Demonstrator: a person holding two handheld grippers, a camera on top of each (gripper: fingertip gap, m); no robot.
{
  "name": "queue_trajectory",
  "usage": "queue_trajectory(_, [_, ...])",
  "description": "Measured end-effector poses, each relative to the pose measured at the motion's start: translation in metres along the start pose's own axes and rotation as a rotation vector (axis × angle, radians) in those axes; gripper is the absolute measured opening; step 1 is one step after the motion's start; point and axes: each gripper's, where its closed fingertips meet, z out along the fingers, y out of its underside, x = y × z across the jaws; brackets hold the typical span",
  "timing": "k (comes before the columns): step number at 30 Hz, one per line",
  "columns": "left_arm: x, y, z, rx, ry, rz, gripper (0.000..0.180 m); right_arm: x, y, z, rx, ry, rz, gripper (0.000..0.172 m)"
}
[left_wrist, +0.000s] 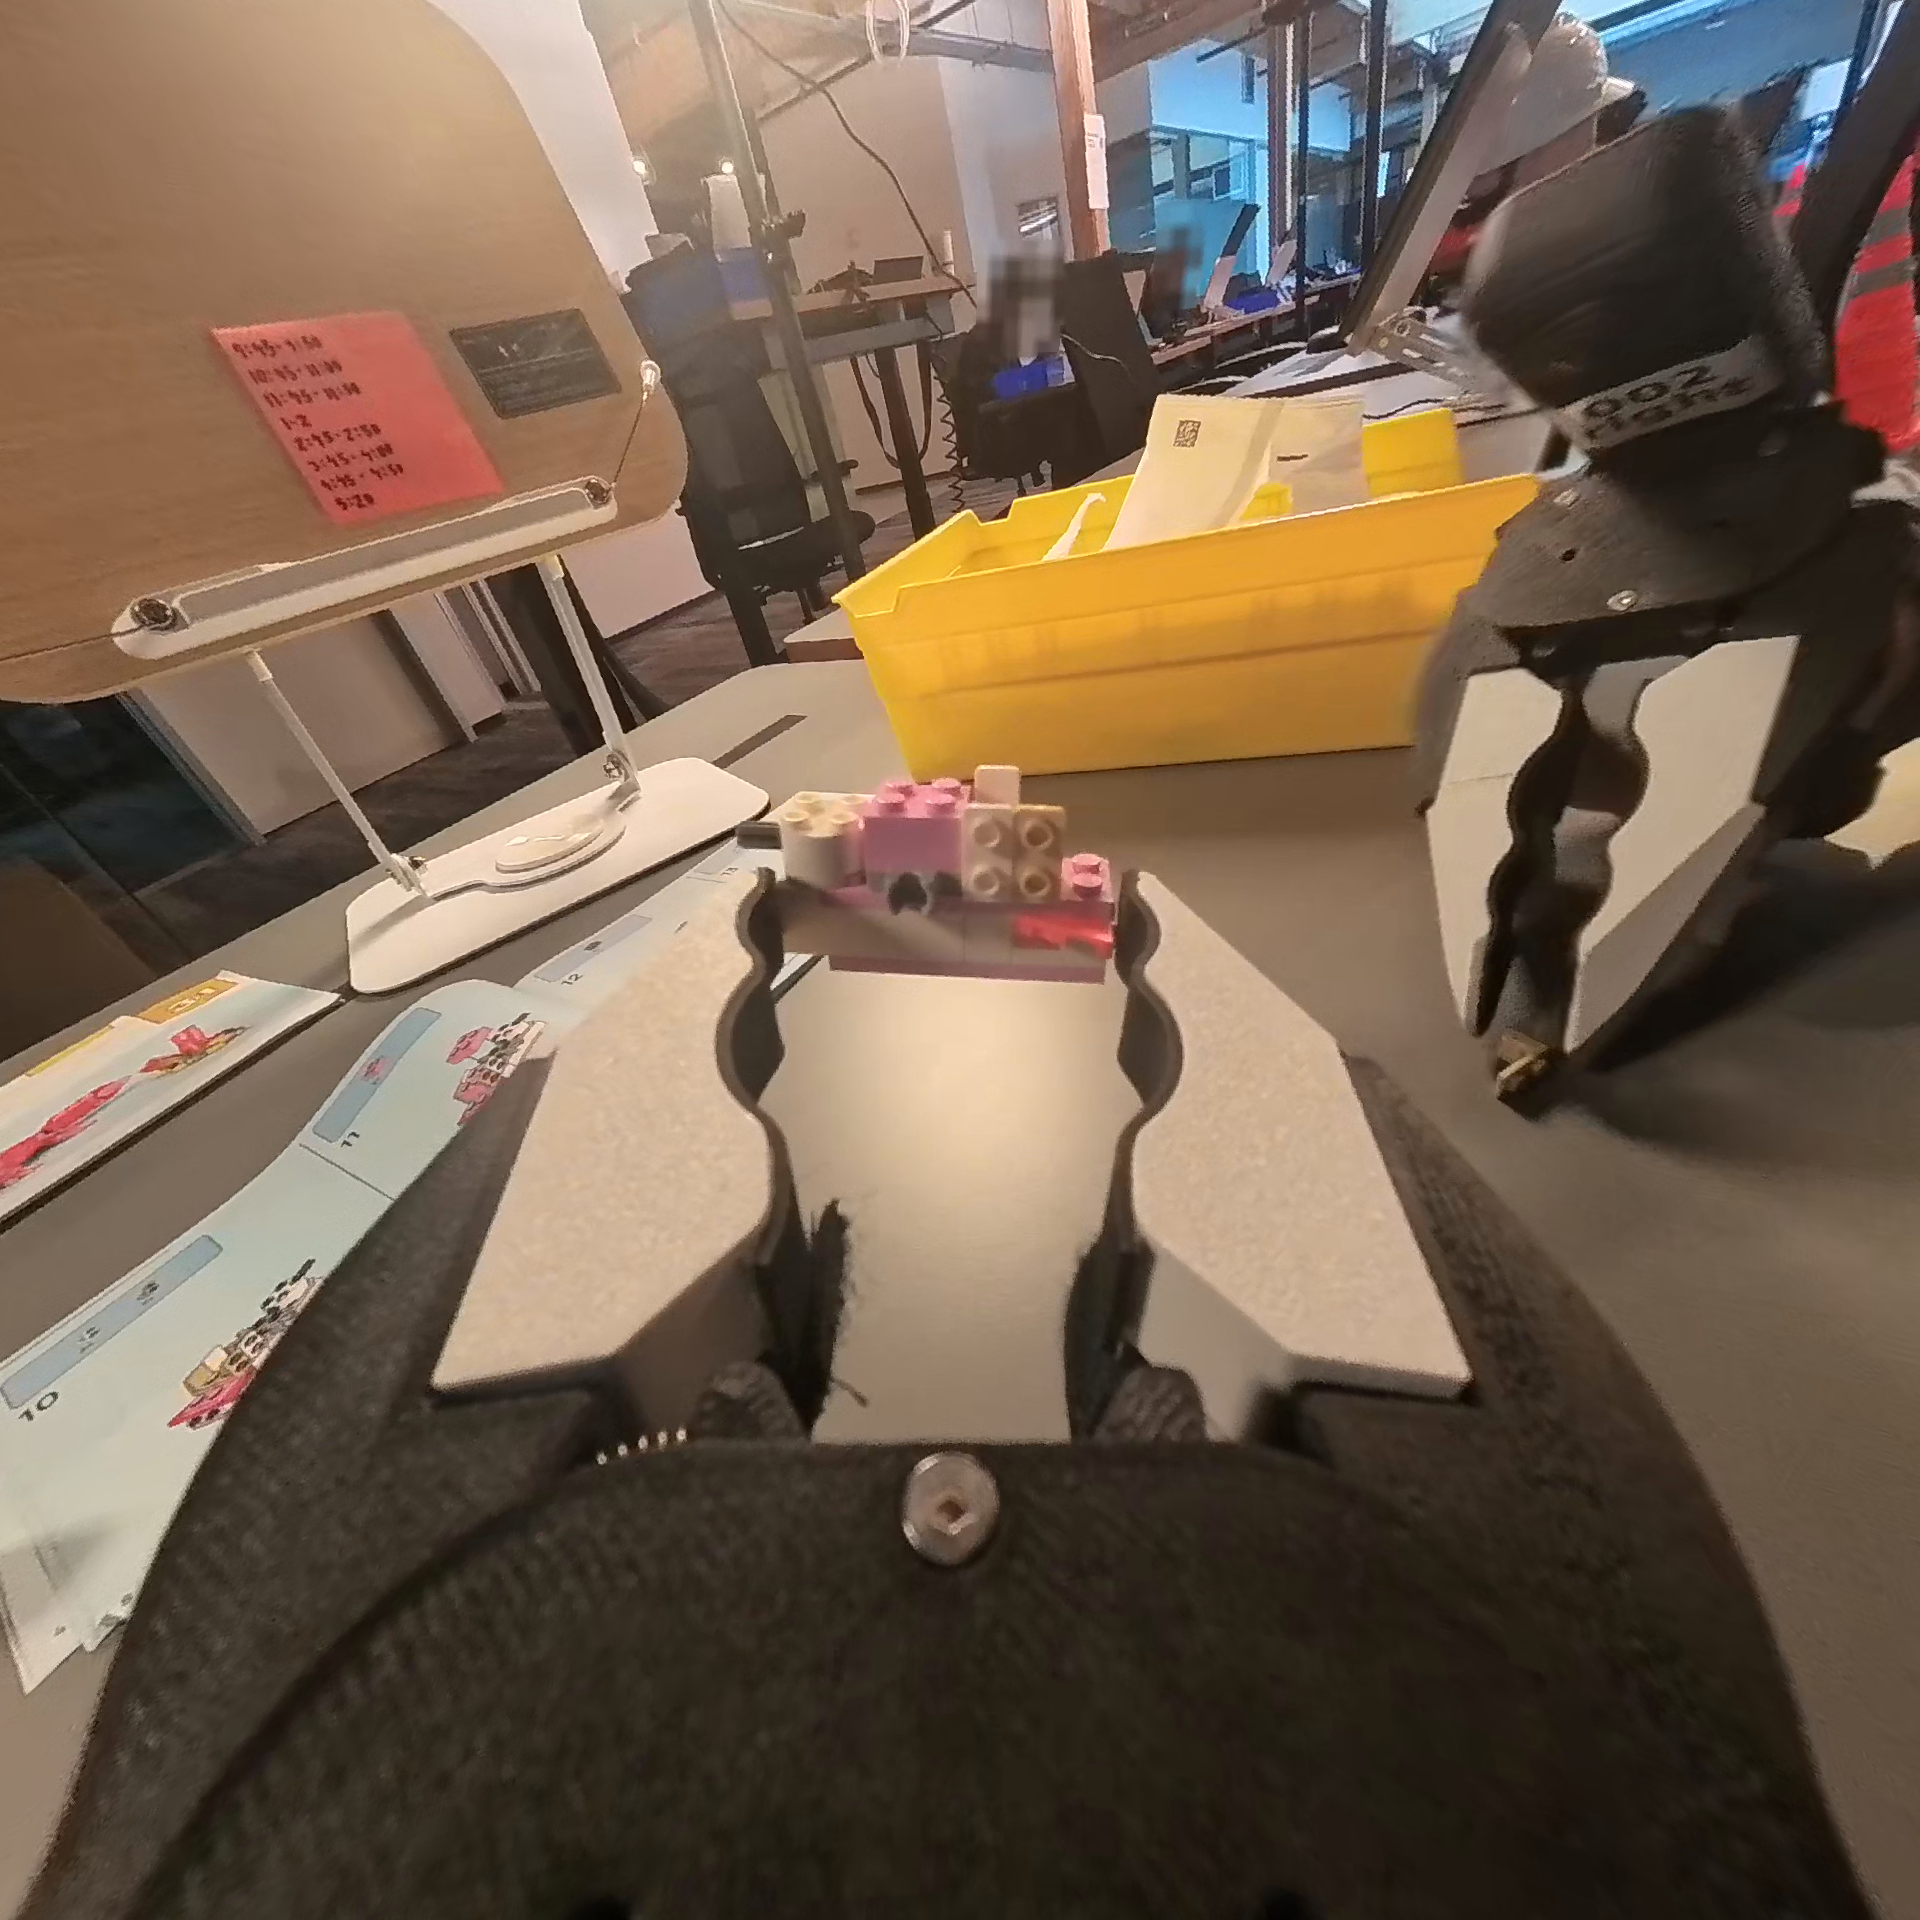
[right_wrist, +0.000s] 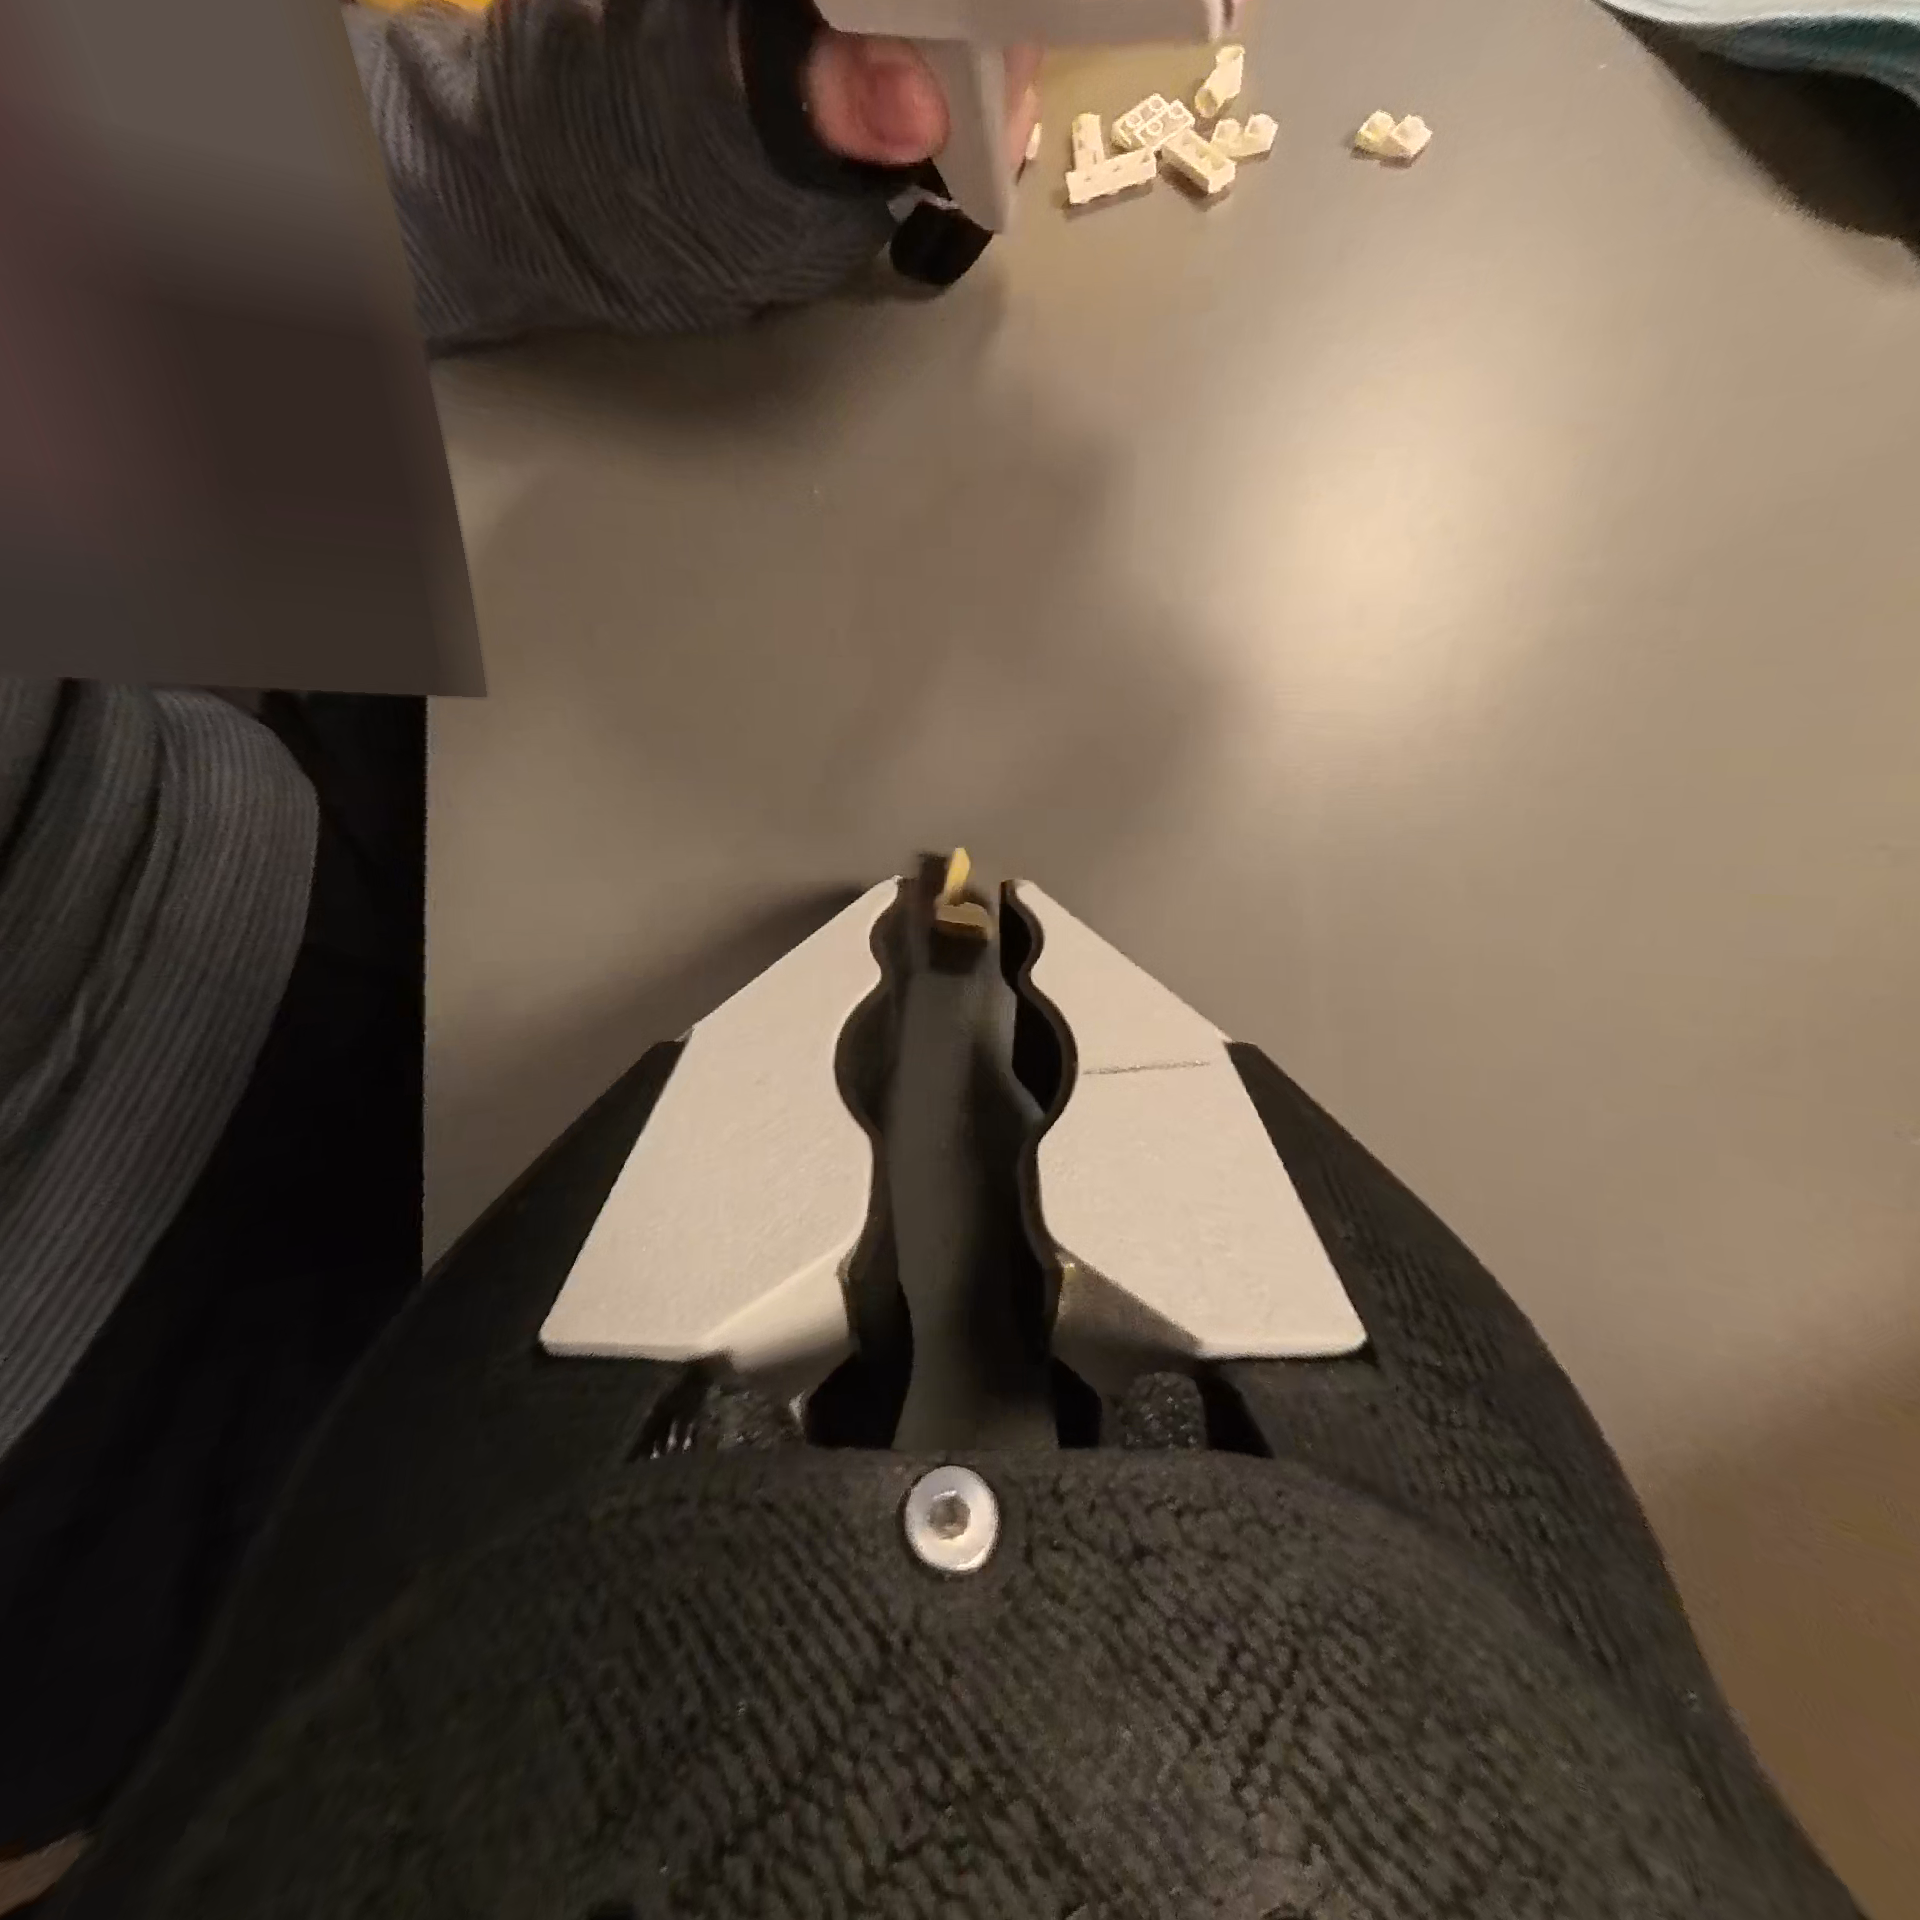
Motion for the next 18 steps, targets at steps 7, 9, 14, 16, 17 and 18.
queue_trajectory(7, [0.000, 0.001, 0.000, -0.004, 0.006, -0.006, 0.064, -0.002, -0.004, 0.007, -0.237, 0.192, 0.145, 0.018])
queue_trajectory(9, [0.000, 0.002, 0.000, -0.006, 0.007, -0.007, 0.064, -0.002, -0.002, 0.009, -0.334, 0.244, 0.129, 0.016])
queue_trajectory(14, [0.001, 0.002, 0.000, -0.006, 0.012, -0.004, 0.064, 0.007, 0.003, 0.014, -0.463, 0.315, 0.049, 0.001])
queue_trajectory(16, [0.000, 0.001, 0.000, -0.003, 0.009, -0.002, 0.064, 0.001, -0.006, 0.020, -0.390, 0.252, 0.084, 0.000])
queue_trajectory(17, [0.000, 0.000, -0.001, -0.001, 0.007, -0.004, 0.064, -0.003, -0.015, 0.024, -0.315, 0.213, 0.096, 0.000])
queue_trajectory(18, [-0.001, 0.000, -0.001, 0.000, 0.005, -0.007, 0.064, -0.007, -0.026, 0.027, -0.221, 0.171, 0.109, 0.000])
